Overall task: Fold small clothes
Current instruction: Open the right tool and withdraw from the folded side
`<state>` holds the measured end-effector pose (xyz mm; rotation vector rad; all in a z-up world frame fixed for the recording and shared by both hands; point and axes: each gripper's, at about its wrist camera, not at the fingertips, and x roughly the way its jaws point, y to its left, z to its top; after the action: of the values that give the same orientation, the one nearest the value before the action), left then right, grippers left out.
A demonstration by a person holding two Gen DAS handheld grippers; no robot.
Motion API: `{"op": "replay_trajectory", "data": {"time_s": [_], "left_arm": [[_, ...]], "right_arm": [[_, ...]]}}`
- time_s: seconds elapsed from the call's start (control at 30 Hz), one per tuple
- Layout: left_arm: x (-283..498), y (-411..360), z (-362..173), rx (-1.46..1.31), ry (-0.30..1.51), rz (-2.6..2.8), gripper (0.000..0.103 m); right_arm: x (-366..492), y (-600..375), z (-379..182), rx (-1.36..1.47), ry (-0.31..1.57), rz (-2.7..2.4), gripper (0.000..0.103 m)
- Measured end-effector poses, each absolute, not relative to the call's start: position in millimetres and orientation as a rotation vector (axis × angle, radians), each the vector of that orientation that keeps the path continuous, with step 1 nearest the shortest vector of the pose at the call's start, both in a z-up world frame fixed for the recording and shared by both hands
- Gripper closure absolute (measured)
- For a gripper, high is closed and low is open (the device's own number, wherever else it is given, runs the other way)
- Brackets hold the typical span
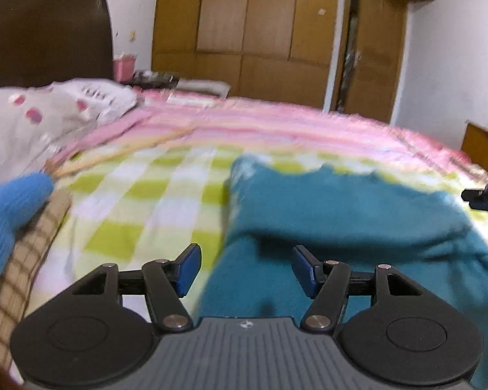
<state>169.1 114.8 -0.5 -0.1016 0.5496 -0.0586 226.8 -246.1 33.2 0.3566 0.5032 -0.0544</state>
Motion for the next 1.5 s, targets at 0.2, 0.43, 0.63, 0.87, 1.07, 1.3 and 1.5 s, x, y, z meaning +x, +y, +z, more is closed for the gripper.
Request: {"op": "replay_trajectory", "data": {"time_s": [0.2,0.43,0.63,0.87,1.07,1.3,1.5], "left_arm": [[174,102,-19,-0.066,0.621,-0.078,0.037],[168,96,-16,-0.046,0.590,-0.093,0.037],[166,92,-15,-0.018,0.624,-0.087,0.037],[140,96,-11,-0.004,0.660,-0.067,0.037],[107,99,-9,0.034,0.691,-0.080,0.037],[82,99,-12,0.042,0.756,-0.102,0.037],[72,96,-15,0.057,0.812,-0.129,0.037]], "right_arm": [[249,-254,1,0.307,0.641,-0.105,0.088],[239,-260,6,0.312,0.609,-0.113,0.081],[248,-249,1,0.217,0.676,-0.081,0.081],[216,-255,23,0.256,0.663,-0.041,0.080],[158,-252,29,0.227,0.705,0.023,0.080],[100,-255,20,0.205,0.761,0.032,0.080],[67,-256,7,0.201,0.821,0.001,0.080]]}}
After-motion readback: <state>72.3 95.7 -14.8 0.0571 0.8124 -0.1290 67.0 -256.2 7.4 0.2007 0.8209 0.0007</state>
